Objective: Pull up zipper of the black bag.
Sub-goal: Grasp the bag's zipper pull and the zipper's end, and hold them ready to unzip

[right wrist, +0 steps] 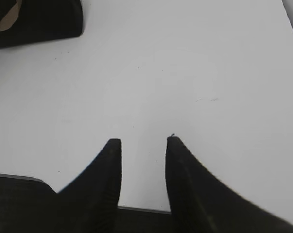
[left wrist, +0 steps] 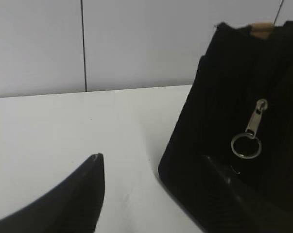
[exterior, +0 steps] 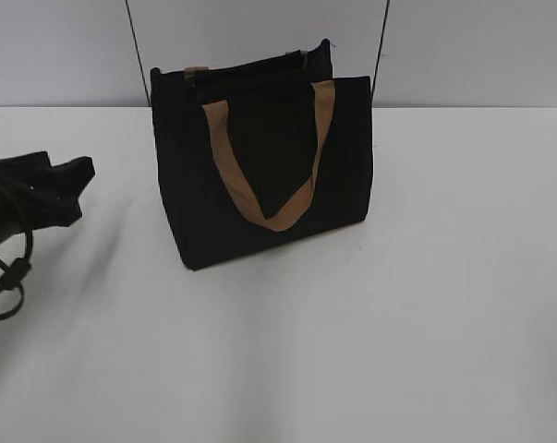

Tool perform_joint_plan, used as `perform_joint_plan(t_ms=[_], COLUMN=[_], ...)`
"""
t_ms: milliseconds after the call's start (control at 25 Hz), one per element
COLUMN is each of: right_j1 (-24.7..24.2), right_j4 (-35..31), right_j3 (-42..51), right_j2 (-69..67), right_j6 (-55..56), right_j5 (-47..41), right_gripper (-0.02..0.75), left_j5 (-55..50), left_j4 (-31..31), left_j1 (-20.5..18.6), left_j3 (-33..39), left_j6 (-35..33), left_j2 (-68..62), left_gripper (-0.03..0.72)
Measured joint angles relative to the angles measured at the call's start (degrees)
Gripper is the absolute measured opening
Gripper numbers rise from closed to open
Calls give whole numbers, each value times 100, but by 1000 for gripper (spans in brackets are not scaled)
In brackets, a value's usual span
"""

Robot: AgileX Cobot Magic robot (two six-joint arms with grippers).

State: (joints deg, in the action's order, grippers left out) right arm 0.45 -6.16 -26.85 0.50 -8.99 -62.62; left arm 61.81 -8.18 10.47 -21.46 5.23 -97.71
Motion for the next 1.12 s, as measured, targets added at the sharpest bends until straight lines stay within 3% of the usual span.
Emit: perform_joint_plan(t_ms=[80, 280, 1120], right_j1=[0, 0, 0], right_j4=[0, 0, 0], right_j3=[0, 0, 0], right_j2=[0, 0, 0], right_j6=[0, 0, 0], right_j5=[0, 0, 0], right_gripper=[241, 241, 241], left_j5=[500, 634, 742], left_j4=[-54, -537, -1676], left_j1=[0, 51, 285], left_j3=[-3, -245, -1470], left_j6=[12, 18, 467], left_j2=[-611, -1515, -2164], left_gripper=[458, 458, 458])
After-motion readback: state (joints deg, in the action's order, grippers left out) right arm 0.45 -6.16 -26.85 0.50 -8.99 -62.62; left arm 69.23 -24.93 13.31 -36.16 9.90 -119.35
